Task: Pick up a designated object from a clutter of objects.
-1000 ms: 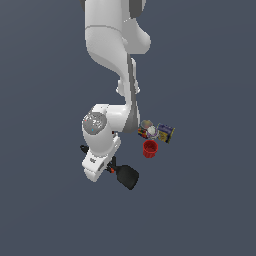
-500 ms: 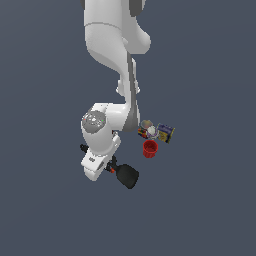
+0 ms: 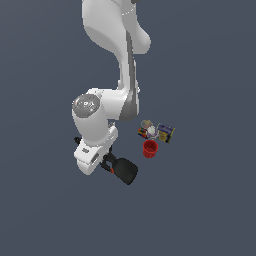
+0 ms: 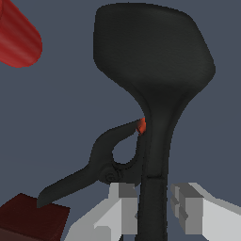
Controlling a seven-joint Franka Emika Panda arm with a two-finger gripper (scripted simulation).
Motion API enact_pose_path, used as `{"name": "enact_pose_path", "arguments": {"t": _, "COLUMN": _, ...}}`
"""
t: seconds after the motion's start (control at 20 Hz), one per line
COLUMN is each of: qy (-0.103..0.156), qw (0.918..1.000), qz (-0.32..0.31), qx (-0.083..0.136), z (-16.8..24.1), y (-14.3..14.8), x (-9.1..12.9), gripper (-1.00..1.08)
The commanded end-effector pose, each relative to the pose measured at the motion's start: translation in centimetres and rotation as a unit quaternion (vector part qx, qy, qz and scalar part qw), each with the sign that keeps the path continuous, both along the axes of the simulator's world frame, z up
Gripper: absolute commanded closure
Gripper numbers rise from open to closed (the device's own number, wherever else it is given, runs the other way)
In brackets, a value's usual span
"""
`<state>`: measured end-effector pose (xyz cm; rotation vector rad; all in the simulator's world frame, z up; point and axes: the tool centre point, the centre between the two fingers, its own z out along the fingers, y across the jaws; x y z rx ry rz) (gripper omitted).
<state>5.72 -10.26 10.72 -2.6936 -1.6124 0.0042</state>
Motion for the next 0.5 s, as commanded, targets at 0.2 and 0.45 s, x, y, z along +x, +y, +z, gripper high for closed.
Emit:
{"name": "enact_pose_path", "arguments": {"t": 0.2, "qy": -0.001, "qw": 1.0000, "qz": 0.000, "qx": 0.000, "z": 6.9, "y": -0.9, "x": -0.3, "gripper": 1.08}}
{"name": "enact_pose_path", "arguments": {"t": 0.45, "qy": -0.002, "qw": 1.0000, "qz": 0.000, "qx": 0.000, "z": 13.0, "y": -1.7, "x": -0.5, "gripper": 1.08}}
